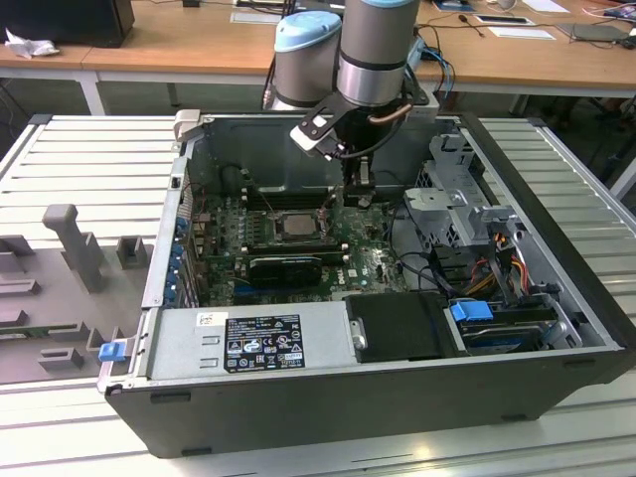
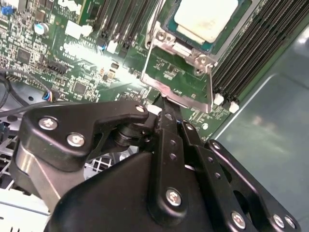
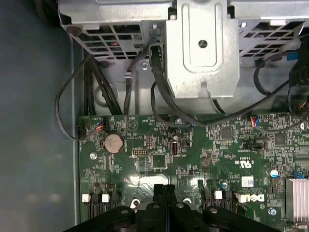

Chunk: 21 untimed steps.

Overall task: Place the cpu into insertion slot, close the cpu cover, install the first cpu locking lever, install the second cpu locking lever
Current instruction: 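Close the cpu cover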

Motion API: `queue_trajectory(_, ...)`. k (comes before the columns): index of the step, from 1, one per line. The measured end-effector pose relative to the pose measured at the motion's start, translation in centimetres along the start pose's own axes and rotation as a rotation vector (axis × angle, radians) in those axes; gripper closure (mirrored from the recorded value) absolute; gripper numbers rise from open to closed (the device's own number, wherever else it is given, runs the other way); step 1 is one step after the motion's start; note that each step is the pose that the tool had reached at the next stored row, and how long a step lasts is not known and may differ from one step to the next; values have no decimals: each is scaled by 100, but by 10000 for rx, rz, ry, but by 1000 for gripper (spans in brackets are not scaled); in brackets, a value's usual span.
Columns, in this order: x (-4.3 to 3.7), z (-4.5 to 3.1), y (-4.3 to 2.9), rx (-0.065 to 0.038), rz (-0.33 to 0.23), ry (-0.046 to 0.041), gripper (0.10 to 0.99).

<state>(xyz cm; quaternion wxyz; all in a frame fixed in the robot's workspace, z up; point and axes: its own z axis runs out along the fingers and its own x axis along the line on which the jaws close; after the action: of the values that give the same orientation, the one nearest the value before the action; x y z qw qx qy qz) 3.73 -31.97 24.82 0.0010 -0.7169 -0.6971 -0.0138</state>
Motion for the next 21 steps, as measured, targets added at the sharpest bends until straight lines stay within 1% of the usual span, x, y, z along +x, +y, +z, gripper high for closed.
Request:
queue_trajectory(3, 0, 0, -32, -48, -1, 2, 980)
queue_trajectory(4, -1, -1, -53, -71, -2, 3, 980)
queue_trajectory(8, -2, -1, -86, -102, -9, 4, 980)
queue_trajectory(9, -3, -2, -108, -128, -14, 3, 980)
queue_trajectory(10, -3, -1, -123, -176, -20, 7, 980)
queue_trajectory(12, -4, -1, -137, -217, -26, 7, 980)
queue_trajectory(13, -4, -1, -156, -252, -30, 8, 980)
queue_trajectory(15, -5, 2, -196, -357, -34, 11, 980)
queue_trajectory(21, -6, 10, -247, -517, -39, 13, 980)
